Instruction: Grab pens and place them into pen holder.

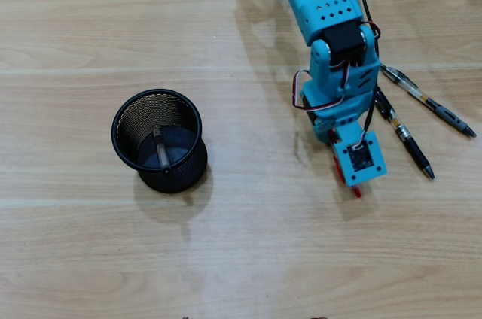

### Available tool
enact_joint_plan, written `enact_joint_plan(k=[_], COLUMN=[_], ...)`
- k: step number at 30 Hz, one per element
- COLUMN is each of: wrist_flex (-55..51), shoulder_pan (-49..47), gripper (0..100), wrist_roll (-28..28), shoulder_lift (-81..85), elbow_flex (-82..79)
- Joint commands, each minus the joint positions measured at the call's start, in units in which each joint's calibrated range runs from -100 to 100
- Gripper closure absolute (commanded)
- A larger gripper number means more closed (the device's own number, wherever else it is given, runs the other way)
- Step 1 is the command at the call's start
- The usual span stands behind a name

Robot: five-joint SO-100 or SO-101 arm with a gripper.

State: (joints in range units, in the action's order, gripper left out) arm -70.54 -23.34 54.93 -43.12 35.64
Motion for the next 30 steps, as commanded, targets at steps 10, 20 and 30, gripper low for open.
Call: enact_joint_plan(k=[10, 20, 30], wrist_flex=[37.32, 85.8, 89.58], shoulder_pan=[18.91, 25.92, 30.12], gripper=[98, 98, 98], wrist_roll=[-12.17, -3.28, -5.06], shoulder_lift=[52.84, 55.63, 52.25], elbow_flex=[-21.65, -73.8, -69.72])
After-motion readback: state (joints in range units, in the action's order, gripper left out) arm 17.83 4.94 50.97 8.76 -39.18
